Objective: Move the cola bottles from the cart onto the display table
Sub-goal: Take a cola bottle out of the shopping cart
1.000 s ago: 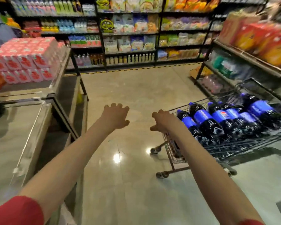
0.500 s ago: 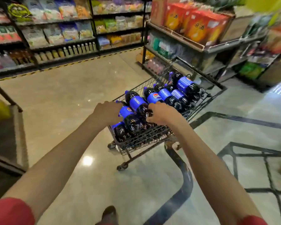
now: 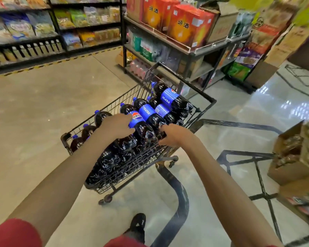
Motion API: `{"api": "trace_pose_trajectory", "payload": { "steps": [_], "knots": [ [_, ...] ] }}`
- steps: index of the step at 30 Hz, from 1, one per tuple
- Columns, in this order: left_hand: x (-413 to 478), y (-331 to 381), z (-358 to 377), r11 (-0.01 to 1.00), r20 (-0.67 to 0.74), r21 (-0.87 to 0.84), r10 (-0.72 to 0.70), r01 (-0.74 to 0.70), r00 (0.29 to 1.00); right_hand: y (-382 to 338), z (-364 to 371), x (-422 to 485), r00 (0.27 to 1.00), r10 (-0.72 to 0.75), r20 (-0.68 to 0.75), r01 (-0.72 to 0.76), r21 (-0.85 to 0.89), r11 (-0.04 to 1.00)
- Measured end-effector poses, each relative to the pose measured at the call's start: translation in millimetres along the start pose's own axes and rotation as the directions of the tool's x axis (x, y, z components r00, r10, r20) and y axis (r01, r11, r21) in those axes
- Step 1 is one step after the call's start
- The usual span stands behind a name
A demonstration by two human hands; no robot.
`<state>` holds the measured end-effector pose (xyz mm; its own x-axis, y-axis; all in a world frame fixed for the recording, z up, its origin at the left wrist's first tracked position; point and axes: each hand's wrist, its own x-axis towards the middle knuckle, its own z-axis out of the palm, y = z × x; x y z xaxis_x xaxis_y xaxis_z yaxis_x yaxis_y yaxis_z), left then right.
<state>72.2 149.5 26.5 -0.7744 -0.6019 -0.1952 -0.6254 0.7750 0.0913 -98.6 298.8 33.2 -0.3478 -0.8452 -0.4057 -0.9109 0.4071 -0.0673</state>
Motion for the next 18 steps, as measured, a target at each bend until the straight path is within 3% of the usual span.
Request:
{"api": "trace_pose_trajectory", "payload": {
  "steps": [5,18],
  "knots": [
    [67.2,17.4,3.7,0.998,-0.044,-0.064,0.007,-0.01,0.999,40.9,-14.9,48.6,0.999,0.022,0.034,-0.022,-0.007,1.0],
    [206.6,53.8,3.7,1.0,0.03,-0.023,-0.009,0.01,1.0,139.5,-44.6,163.0,0.999,-0.039,0.02,0.038,0.036,0.999]
  ]
}}
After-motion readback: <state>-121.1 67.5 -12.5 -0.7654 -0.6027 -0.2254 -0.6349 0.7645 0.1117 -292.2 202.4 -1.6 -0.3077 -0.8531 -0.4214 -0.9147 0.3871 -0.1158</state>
